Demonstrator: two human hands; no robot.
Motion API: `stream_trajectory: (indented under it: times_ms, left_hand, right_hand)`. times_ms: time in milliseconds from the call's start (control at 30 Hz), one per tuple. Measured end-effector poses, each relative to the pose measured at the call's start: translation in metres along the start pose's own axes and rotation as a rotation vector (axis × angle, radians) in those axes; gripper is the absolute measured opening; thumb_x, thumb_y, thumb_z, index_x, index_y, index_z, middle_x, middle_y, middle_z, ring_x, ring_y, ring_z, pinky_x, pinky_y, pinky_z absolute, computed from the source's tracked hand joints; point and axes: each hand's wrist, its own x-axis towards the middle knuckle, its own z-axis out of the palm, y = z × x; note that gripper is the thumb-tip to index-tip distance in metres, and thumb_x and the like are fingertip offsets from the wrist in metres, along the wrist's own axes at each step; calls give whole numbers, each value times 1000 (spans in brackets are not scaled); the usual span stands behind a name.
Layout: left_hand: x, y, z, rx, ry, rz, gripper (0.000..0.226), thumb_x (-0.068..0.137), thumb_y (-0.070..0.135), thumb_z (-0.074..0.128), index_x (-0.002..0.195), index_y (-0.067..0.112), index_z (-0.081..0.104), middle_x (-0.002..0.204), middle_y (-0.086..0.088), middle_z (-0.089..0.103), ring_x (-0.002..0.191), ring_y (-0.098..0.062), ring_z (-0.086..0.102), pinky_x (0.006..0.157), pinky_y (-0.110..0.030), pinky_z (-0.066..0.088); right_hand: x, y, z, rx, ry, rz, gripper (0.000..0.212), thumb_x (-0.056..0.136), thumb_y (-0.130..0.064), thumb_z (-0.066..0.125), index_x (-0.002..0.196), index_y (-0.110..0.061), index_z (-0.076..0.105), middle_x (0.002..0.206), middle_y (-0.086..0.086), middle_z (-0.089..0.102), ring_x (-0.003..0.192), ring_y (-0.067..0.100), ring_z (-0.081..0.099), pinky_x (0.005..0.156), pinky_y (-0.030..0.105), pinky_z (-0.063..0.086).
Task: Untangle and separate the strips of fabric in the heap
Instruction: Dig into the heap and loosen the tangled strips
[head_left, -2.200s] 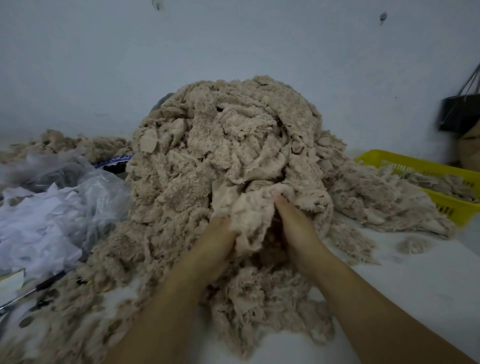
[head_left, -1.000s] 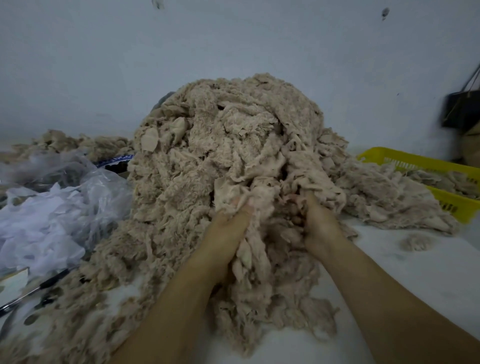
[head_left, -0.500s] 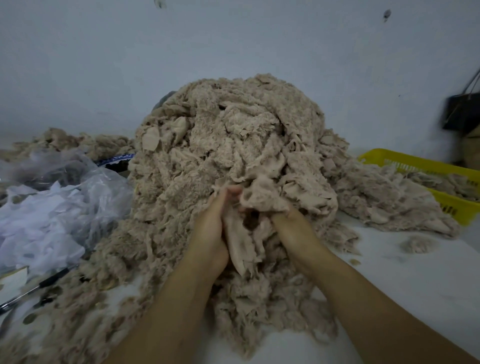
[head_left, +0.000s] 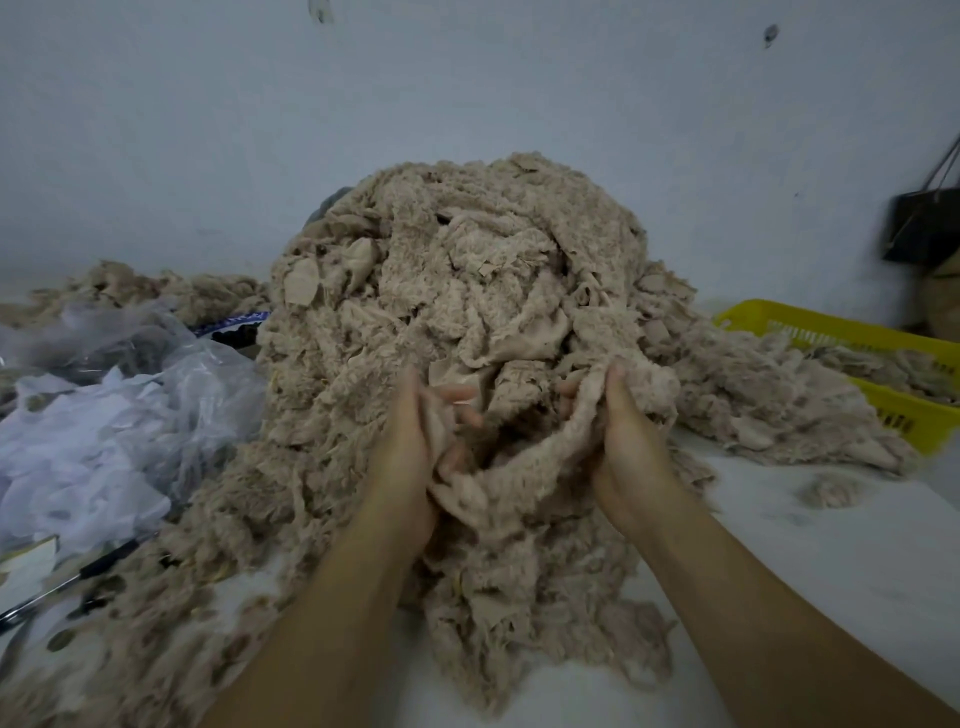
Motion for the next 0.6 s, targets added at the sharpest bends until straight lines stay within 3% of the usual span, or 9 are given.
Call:
stream_trajectory:
  times_ms: [67,100,167,200,267,333,433,533,600]
  left_hand:
    - [-7,-4,13,405,-71,-32,52,98,64,36,97,25,71,83,8,75,42,-10,53,40,-17,40]
    - [-11,-9,16,538,-141,-34,46,93,65,46,96,27,72,88,10,76,57,-9,65,50,-16,49]
    - [-17,-19,17,613,-278,-12,41,85,58,64,92,19,73,94,-1,76,87,-13,71,77,-28,59]
    - [-19,-20,15,599,-286,-13,37,85,52,68,92,16,73,95,-5,75,90,-15,72,82,-30,59]
    - [-20,-12,10,523,-217,-21,25,90,43,69,96,19,75,94,0,77,87,-10,72,73,-20,58]
    - [-20,-3,9,331,-134,-71,21,92,39,66,102,23,75,95,4,78,86,-9,74,64,-18,56]
    - [-20,3,6,59,-38,-178,28,93,38,64,101,14,77,96,-8,78,86,-21,76,59,-26,59]
    - [-17,7,4,-207,-39,-231,30,94,33,61,108,10,75,107,-15,75,93,-26,75,61,-31,60]
    - [-15,9,1,-322,-44,-234,30,91,31,63,108,8,74,98,-13,77,79,-22,76,53,-27,58]
  right_hand:
    - [-4,3,5,-105,-19,-42,64,93,-72,29,80,-35,79,85,-13,76,86,8,70,75,29,53]
    - [-6,3,8,-135,-20,-62,62,92,-73,29,85,-38,79,92,-13,76,92,7,70,78,29,54]
    - [-6,3,10,-155,25,-74,59,91,-73,31,94,-37,78,102,-8,75,99,11,69,79,29,54]
    - [-5,2,9,-147,81,-51,59,91,-72,35,103,-32,77,109,-3,73,103,16,67,83,34,54]
    - [-1,1,5,-126,185,36,57,91,-65,45,113,-19,71,111,4,70,100,20,65,84,39,55]
    - [3,0,0,-96,213,29,35,95,-52,52,100,-22,69,103,1,70,90,17,66,77,35,54]
    - [3,-2,0,-54,199,-36,36,95,-47,59,124,-25,61,114,-5,67,102,19,64,92,45,54]
    - [2,0,0,-50,171,-20,37,90,-50,64,111,-21,54,67,-8,68,62,11,62,72,38,51]
    - [-2,-1,-1,-72,138,-20,39,92,-49,63,119,-25,47,63,-6,63,50,7,52,63,32,44]
